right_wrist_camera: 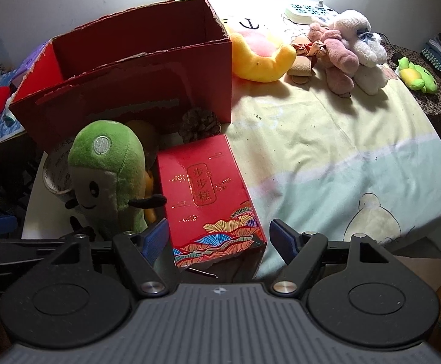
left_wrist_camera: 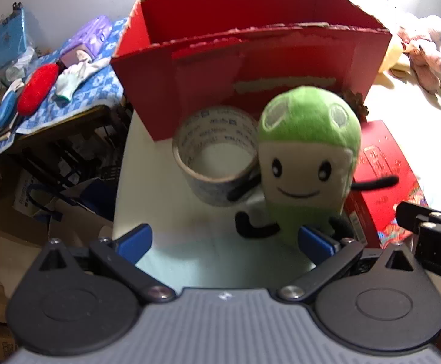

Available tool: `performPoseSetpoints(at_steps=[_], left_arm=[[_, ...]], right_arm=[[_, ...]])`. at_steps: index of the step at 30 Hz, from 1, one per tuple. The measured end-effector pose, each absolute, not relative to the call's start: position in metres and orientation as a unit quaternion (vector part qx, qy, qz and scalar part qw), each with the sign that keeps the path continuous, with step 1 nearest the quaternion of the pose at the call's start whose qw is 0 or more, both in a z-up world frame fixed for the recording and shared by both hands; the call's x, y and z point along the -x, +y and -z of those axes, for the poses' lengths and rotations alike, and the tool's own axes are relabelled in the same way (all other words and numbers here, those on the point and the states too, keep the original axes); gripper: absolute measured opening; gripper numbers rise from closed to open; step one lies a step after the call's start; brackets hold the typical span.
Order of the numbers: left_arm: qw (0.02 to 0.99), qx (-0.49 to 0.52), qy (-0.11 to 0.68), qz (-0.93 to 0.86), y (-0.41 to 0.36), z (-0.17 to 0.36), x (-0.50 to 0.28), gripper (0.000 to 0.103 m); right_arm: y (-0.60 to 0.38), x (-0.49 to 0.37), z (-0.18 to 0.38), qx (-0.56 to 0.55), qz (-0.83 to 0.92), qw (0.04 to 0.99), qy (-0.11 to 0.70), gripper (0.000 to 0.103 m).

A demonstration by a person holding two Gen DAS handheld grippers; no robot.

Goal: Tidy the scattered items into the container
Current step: 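Approach the green-and-white plush toy with the right tool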

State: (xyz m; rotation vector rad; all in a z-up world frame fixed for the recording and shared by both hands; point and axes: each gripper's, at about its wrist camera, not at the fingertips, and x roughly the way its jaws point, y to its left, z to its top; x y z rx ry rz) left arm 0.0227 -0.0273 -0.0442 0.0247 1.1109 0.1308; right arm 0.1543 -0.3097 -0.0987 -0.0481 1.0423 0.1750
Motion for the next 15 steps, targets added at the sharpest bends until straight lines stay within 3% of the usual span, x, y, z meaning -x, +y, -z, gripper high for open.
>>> performPoseSetpoints(at_steps=[15], left_arm=[[0.850,-0.015,0.526,-0.027,-0.033,0.043,-0.010,0.102]], right_arm=[[-0.318,-0.135,0.095,0.036,-0.066,0.864,0.498,0.076]])
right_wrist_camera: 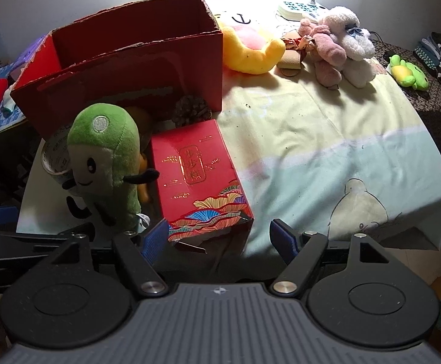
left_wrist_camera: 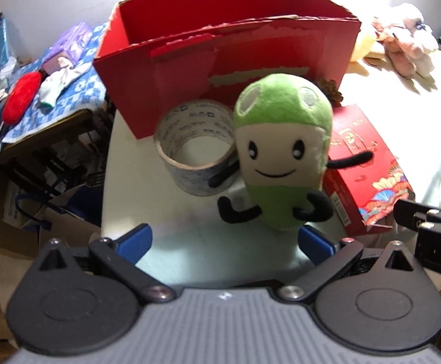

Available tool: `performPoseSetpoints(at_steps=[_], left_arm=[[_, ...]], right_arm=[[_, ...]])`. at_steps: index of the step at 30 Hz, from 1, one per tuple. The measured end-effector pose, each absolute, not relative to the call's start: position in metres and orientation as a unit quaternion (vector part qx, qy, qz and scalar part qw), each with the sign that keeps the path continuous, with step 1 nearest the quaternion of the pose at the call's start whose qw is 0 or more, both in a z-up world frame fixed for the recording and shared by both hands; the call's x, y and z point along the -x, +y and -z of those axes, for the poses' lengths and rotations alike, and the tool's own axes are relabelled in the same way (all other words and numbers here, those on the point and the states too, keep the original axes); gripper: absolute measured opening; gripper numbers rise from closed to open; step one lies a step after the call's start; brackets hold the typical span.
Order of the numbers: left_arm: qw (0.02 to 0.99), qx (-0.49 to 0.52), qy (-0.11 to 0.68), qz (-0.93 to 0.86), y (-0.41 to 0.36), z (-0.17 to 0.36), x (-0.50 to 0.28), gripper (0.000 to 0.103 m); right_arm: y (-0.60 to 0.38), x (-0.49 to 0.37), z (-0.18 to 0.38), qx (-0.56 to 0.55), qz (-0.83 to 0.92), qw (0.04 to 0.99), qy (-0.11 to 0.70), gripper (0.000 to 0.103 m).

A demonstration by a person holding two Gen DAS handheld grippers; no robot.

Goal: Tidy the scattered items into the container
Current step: 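Approach the green-and-white plush toy with the right tool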

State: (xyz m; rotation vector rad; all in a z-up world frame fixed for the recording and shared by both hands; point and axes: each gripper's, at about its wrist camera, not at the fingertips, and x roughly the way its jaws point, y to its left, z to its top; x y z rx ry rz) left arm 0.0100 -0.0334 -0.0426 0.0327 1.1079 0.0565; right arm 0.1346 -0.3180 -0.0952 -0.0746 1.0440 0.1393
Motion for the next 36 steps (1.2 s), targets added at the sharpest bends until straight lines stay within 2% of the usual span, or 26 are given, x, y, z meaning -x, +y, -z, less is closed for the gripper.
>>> performPoseSetpoints(at_steps=[36], left_arm=[[0.849,-0.011,0.527,-0.028,-0.018,0.046,-0.011,0.102]], right_arm=[[-0.304,-0.133,0.100,0.017,-0.063,0.860,0.505,0.076]])
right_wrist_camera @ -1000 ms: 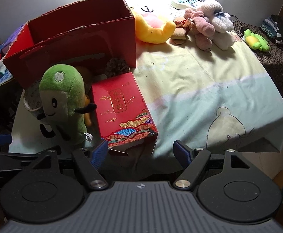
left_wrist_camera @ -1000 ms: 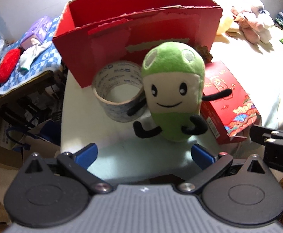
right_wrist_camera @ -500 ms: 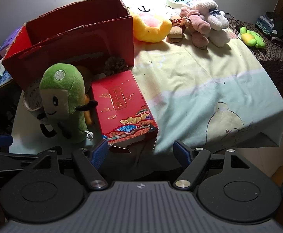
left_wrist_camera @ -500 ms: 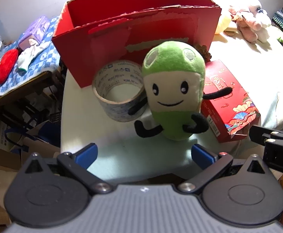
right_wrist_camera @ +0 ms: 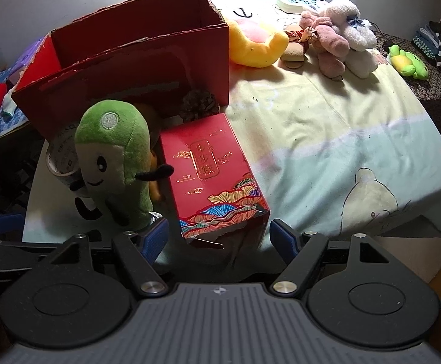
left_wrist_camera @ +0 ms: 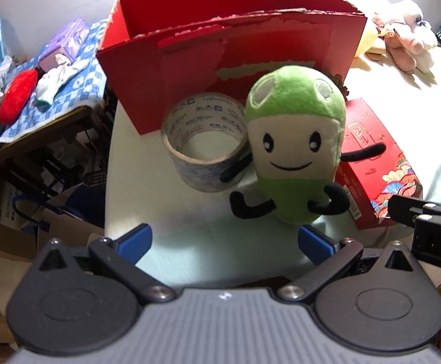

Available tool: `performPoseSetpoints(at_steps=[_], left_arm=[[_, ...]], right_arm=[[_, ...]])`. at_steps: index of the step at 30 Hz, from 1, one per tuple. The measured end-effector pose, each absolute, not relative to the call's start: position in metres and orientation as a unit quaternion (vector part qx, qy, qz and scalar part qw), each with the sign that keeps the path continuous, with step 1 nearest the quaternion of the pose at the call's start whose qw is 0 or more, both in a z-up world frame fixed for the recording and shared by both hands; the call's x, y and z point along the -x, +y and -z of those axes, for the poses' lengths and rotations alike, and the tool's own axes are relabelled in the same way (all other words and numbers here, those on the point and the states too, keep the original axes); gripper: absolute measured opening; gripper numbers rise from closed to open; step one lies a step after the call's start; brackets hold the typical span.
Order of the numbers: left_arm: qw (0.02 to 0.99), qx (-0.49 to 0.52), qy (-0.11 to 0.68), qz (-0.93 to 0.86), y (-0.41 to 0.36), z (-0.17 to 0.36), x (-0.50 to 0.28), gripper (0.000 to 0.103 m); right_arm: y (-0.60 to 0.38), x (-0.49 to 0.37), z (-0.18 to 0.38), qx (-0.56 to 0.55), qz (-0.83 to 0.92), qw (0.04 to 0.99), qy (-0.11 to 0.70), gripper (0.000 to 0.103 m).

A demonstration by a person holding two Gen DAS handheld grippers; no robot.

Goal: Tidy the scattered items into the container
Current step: 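Approach the green-and-white plush toy with the right tool, then close the right tool on the green plush toy's head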

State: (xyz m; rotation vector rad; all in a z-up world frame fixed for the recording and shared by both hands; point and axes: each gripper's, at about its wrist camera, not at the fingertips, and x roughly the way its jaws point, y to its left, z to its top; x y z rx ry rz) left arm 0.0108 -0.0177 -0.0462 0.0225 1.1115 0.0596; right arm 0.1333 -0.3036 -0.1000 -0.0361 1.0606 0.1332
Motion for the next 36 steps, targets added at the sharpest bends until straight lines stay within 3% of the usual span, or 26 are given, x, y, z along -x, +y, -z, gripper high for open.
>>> performPoseSetpoints(at_steps=[11,19,25,29,36], left_arm=[[0.894,0.030,0.446,0.018,0.006,0.025,-0.008,0.101],[0.906,0.024,0.396,0.149,-0.011,0.022,-0.016,0.100],[0.894,0.036,0.408,0.180,-0.013,0.041,-0.034,0.086],[0.891,0.021,0.415,0.183,-0.015,0.050,-0.043,0.071],[0.893,0.029,0.410,0.183,-0.013,0.052,-0.047,0.065]], right_arm=[[-0.311,-0.151,0.084,-0.034,-0.109,0.879,0.463,0.075],[-0.298,-0.177,0.074,-0.062,-0.207,0.878,0.427,0.074],[-0.279,-0.192,0.085,-0.052,-0.262,0.859,0.437,0.074],[-0.276,-0.199,0.097,-0.061,-0.276,0.844,0.456,0.072],[-0.277,-0.199,0.103,-0.092,-0.276,0.835,0.467,0.061]])
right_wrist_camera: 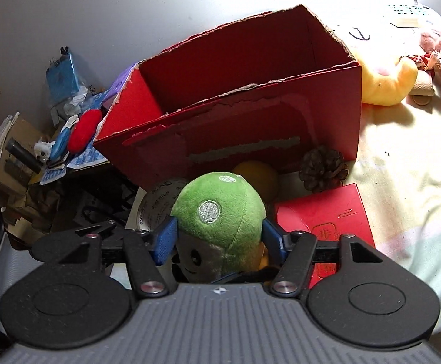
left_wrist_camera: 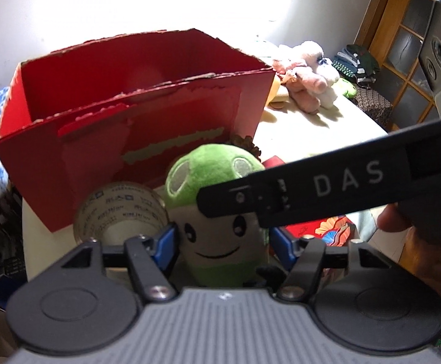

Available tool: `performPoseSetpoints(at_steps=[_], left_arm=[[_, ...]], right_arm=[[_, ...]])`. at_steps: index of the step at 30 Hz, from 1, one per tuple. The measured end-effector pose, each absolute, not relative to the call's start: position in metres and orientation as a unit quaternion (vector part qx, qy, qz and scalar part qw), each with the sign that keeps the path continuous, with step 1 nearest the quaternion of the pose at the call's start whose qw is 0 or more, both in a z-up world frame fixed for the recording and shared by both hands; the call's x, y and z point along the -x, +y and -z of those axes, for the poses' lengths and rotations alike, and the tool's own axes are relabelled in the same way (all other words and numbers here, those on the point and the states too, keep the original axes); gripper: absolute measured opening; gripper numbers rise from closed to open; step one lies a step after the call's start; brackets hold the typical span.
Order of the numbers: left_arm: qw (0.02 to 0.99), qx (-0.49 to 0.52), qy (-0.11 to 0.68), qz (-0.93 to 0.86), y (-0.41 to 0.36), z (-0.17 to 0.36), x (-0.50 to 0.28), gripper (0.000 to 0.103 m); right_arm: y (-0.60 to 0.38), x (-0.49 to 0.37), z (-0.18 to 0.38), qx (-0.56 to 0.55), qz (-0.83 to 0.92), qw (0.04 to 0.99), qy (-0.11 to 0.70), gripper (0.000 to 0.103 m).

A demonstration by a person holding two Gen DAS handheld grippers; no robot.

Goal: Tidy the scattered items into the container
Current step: 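Close the right tool on the green plush toy's head, then lift the plush toy with the right tool and lower it into the red box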

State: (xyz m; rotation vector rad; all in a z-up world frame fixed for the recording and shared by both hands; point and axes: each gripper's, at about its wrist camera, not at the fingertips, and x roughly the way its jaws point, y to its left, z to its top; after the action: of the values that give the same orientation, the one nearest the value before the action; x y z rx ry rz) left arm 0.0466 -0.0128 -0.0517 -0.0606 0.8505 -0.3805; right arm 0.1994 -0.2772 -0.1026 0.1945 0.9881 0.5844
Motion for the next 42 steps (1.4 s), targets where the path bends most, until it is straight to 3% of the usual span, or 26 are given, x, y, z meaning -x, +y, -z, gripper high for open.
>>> performPoseSetpoints(at_steps=[12,18,24,28,35,42], left_arm=[[0.925,-0.005,0.310,0.218,-0.004,-0.034,-0.033,0.063],[0.939,-0.001,0.278,0.204,0.008,-0.073,-0.075,0.063],[0.951,0.000,0.268,0.157,0.017,-0.081,-0.130,0.064],[0.942,0.013,0.314,0.121,0.030,-0.058,-0.171,0.065],[0.904,0.030,0.423,0.050,0.053,0.012,-0.218,0.065],[0.867,0.039,0.496,-0.007,0.071,0.047,-0.237,0.071]], right_arm=[[-0.292,-0.180,0.026,-0.110,-0.272,0.867,0.403,0.058],[-0.272,-0.198,-0.019,-0.056,-0.270,0.904,0.326,0.058],[-0.259,-0.257,-0.035,-0.038,-0.294,0.907,0.299,0.058],[-0.248,-0.307,-0.020,-0.049,-0.321,0.883,0.338,0.058],[-0.208,-0.387,0.048,-0.067,-0.348,0.807,0.473,0.058],[-0.168,-0.421,0.101,-0.079,-0.356,0.738,0.568,0.058]])
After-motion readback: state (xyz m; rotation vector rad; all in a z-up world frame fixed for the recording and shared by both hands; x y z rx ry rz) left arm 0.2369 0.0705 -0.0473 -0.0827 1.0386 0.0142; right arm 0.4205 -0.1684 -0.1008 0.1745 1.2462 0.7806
